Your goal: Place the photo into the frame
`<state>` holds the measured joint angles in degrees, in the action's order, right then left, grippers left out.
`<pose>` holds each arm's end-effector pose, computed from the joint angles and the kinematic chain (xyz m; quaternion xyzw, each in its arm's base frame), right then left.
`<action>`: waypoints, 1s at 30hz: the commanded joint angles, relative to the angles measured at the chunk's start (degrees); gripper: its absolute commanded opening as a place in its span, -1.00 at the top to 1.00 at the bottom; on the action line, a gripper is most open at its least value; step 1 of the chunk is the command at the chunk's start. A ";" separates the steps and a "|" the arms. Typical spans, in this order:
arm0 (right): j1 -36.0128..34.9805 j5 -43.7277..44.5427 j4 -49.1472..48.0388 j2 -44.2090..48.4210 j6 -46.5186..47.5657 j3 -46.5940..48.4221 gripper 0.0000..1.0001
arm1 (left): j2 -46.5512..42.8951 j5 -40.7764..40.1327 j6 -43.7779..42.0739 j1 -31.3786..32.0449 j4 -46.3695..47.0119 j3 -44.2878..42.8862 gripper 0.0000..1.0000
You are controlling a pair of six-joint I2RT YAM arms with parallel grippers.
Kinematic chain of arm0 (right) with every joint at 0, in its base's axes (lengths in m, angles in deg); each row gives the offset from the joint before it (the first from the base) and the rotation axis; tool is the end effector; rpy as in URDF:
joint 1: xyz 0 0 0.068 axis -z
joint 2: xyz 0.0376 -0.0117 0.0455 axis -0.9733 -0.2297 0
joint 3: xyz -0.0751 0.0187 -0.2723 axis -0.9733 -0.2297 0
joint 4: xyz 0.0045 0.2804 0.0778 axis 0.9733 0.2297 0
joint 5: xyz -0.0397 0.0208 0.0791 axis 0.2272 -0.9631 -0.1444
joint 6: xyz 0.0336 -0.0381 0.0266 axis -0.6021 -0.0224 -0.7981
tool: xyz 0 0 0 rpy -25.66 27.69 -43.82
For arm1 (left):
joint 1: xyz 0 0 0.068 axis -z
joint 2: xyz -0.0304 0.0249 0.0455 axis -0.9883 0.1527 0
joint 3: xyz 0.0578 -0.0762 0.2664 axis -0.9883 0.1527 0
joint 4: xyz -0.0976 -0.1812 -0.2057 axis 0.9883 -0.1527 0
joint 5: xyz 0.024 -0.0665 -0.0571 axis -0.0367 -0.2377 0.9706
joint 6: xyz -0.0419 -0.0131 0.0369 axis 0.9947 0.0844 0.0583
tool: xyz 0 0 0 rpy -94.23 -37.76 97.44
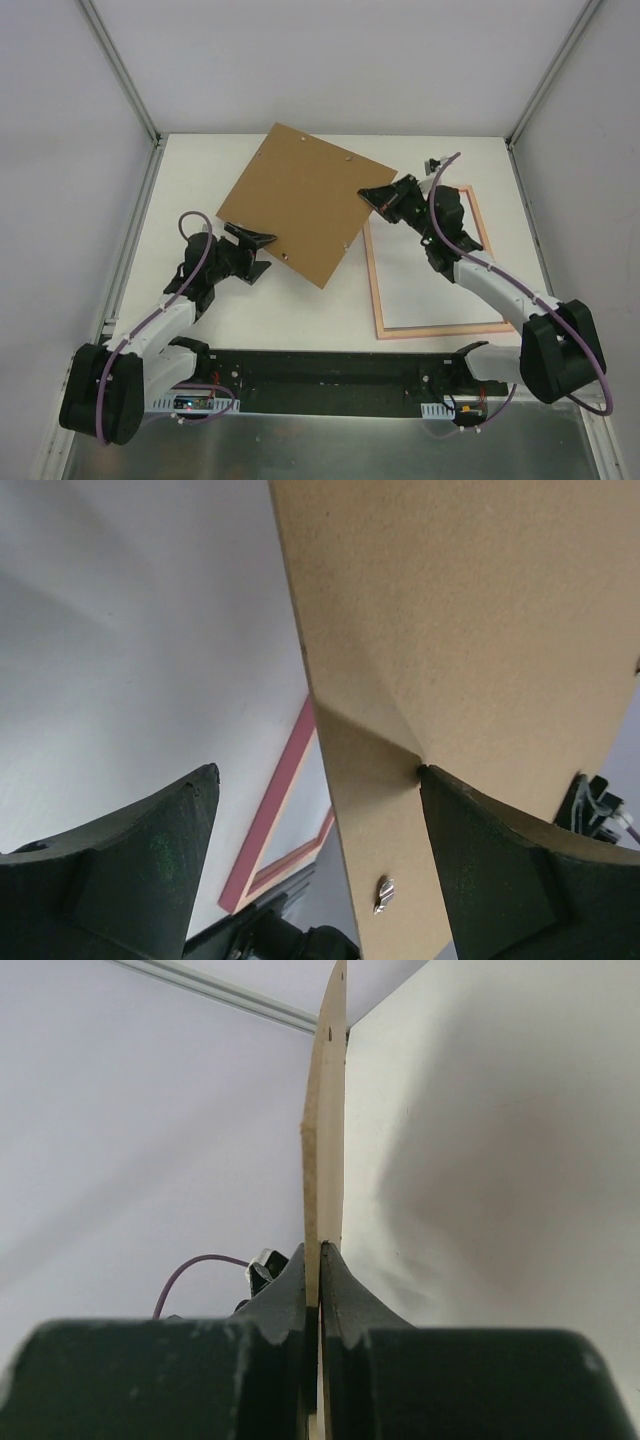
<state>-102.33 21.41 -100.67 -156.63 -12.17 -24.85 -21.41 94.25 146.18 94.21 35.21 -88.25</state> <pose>0.2909 0.1509 0.2945 0.0496 0.7000 0.4992 0.5082 0.2161 -0.0630 0.1831 -0.3780 0.7272 -0.4960 0.2867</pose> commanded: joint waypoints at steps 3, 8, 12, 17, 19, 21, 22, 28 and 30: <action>0.21 1.12 -6.33 7.59 -2.73 -2.06 0.99 | 6.49 3.60 7.48 -0.69 28.34 2.06 -0.51; 0.12 1.91 -7.11 10.23 -3.69 -5.57 0.99 | 9.39 6.15 6.88 -0.60 34.42 -1.79 -0.25; 0.12 4.71 -7.82 13.65 -3.87 -10.05 0.99 | 9.40 7.55 6.96 -0.60 36.28 -4.08 0.09; -0.23 5.86 -6.94 16.99 -3.87 -13.83 0.99 | 8.61 9.40 5.38 -0.60 35.05 -7.59 0.55; -0.67 6.30 -6.33 18.75 -3.78 -15.33 0.99 | 8.34 10.19 4.60 -0.60 34.09 -9.53 0.76; -0.76 6.48 -5.28 19.98 -3.26 -16.30 0.99 | 7.99 10.54 3.54 -0.60 33.21 -10.85 0.90; -0.94 6.57 -4.31 20.60 -3.00 -16.82 0.99 | 7.90 10.89 2.75 -0.60 32.07 -11.72 1.00; -1.29 6.66 2.88 23.24 -0.80 -17.62 0.75 | 8.34 14.23 0.46 -0.60 30.30 -16.03 1.00; -1.29 6.48 8.93 23.59 1.21 -16.22 0.48 | 8.52 15.46 -0.68 -0.60 28.90 -17.44 1.00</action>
<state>-101.65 33.43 -101.37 -134.18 -20.34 -41.97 -11.75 103.87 150.35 93.09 61.83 -100.34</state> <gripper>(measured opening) 0.163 0.020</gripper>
